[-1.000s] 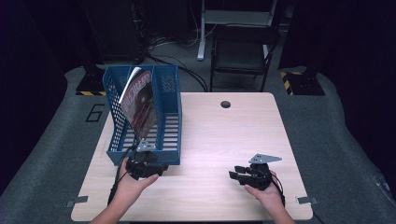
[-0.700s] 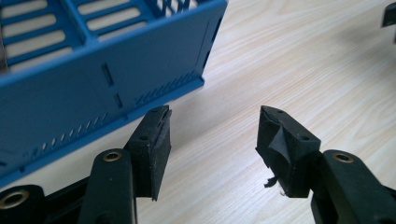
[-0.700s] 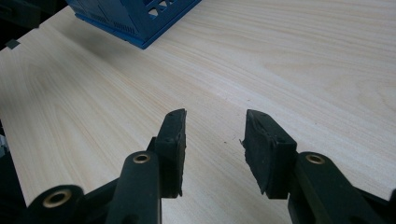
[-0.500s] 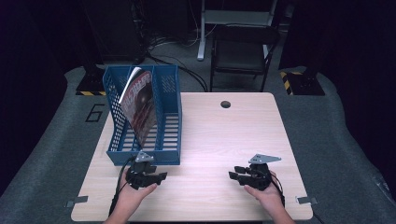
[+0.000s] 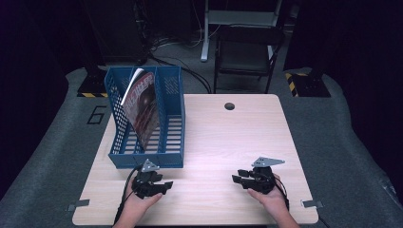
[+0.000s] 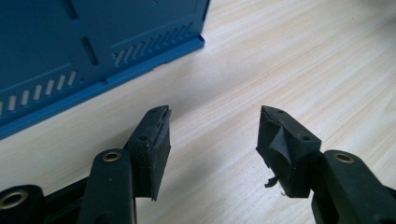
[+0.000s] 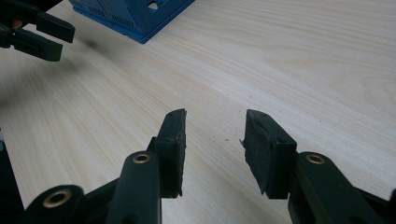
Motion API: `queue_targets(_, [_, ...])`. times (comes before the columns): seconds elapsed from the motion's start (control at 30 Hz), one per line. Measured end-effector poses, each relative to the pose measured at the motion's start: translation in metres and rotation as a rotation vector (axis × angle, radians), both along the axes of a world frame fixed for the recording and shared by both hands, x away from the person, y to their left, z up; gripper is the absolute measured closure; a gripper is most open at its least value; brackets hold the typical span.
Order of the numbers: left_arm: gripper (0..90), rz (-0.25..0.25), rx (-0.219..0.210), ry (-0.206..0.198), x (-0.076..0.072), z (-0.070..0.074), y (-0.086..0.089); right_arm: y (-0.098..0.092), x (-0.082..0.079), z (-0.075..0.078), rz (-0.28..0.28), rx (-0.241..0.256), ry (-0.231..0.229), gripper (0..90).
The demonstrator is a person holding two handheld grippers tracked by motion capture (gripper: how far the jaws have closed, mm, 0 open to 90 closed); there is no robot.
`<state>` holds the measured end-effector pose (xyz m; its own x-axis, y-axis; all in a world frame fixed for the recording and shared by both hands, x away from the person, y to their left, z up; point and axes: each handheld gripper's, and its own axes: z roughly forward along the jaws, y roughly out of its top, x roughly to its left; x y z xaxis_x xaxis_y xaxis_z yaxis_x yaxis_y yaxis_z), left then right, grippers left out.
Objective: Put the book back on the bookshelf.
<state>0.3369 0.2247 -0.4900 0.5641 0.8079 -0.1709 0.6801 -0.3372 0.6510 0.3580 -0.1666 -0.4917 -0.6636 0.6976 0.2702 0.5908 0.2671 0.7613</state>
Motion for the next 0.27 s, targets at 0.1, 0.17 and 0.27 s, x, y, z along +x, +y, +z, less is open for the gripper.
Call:
queue_targets(0.1, [42.9, -0.015, 0.004, -0.006, -0.0009, -0.0039, -0.0036, 0.0001, 0.0003, -0.0005, -0.001, -0.005, -0.010, 58.5])
queue_targets(0.17, [42.0, -0.038, 0.010, -0.004, -0.0011, -0.0042, -0.0042, -0.0001, 0.0005, -0.0007, 0.005, -0.010, -0.007, 58.4])
queue_targets(0.27, [40.0, -0.047, 0.005, -0.014, -0.0004, -0.0053, -0.0049, -0.0002, 0.0007, -0.0013, 0.004, -0.010, -0.006, 57.0])
